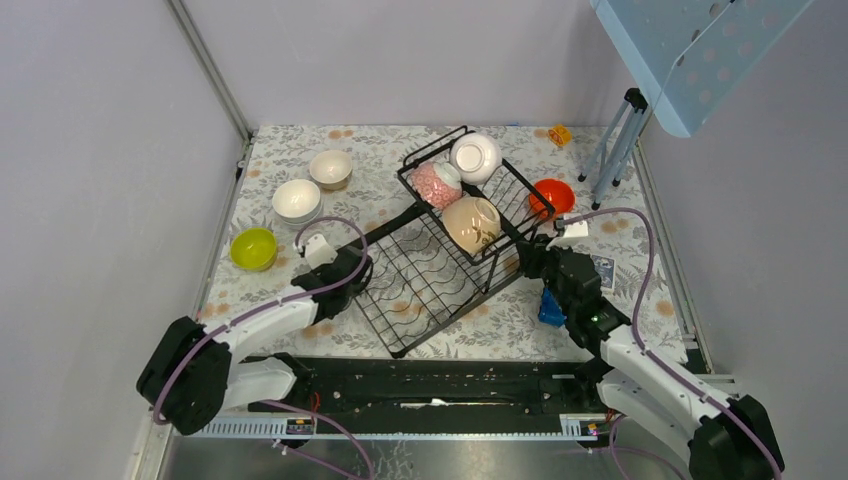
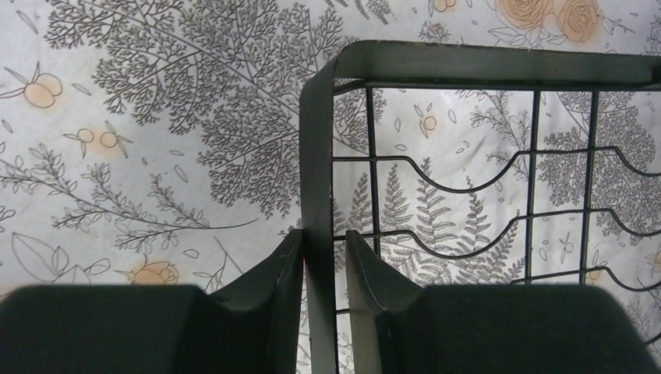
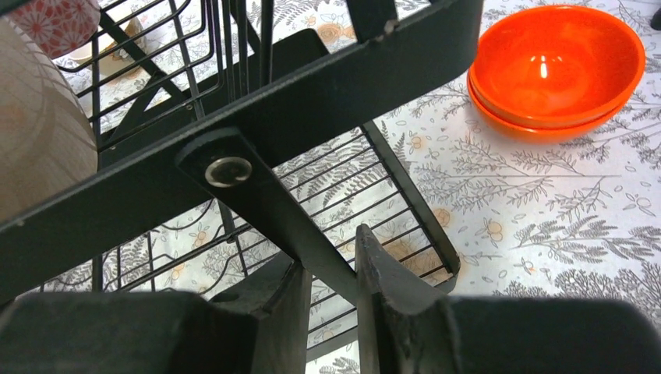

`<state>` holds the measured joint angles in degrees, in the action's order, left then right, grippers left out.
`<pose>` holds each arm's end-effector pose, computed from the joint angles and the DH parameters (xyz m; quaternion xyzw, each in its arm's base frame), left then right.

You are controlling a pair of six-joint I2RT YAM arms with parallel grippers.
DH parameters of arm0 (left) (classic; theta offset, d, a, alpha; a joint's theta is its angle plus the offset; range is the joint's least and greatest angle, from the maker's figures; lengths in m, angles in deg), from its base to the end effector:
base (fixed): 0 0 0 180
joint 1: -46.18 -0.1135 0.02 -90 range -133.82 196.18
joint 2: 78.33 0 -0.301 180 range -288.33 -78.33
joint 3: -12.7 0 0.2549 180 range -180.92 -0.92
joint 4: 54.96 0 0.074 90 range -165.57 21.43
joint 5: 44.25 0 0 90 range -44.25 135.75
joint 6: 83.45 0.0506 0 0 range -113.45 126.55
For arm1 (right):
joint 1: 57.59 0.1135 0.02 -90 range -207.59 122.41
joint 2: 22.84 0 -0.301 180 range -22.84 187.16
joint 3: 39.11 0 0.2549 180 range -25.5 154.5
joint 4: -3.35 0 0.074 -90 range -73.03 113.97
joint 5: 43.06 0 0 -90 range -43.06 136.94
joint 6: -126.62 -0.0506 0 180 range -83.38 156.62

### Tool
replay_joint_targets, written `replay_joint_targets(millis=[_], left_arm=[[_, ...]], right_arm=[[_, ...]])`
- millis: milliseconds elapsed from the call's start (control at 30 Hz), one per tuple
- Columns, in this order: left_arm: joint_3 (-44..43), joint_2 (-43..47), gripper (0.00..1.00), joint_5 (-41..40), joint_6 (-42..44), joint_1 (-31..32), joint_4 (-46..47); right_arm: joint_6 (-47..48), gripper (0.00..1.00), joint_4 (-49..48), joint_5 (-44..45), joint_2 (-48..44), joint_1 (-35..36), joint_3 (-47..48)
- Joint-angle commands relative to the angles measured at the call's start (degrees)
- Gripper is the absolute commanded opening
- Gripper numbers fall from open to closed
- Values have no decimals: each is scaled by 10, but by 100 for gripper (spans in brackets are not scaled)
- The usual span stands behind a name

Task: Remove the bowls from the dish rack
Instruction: Adjust the dish rack at the center of the board.

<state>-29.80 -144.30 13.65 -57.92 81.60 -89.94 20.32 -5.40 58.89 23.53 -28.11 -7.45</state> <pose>0.1724 -0.0896 0.1873 -0.3047 0.8764 -0.0288 0.3718 0.1633 0.0803 0.2538 -0.0156 0.7420 0.1877 0.6434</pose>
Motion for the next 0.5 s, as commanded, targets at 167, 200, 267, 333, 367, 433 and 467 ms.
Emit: replay_joint_targets(millis=[167, 200, 267, 333, 367, 433, 467], left_arm=[[-92, -90, 22, 20, 22, -8, 65], [-98, -100, 22, 20, 26, -12, 66], [-112, -116, 21, 21, 30, -20, 67], [-121, -130, 21, 22, 32, -33, 65], [-122, -135, 20, 23, 32, -40, 68], [-122, -144, 18, 38, 36, -59, 82], [-122, -147, 17, 46, 39, -69, 88]], right_arm=[[-164, 3, 116, -57, -73, 7, 5], [-165, 4, 126, -60, -74, 6, 9], [-168, 5, 137, -68, -75, 6, 13], [-170, 6, 147, -77, -75, 7, 17], [-170, 7, 152, -82, -75, 6, 19], [-170, 8, 163, -90, -76, 6, 24], [-170, 9, 167, -94, -78, 7, 26]])
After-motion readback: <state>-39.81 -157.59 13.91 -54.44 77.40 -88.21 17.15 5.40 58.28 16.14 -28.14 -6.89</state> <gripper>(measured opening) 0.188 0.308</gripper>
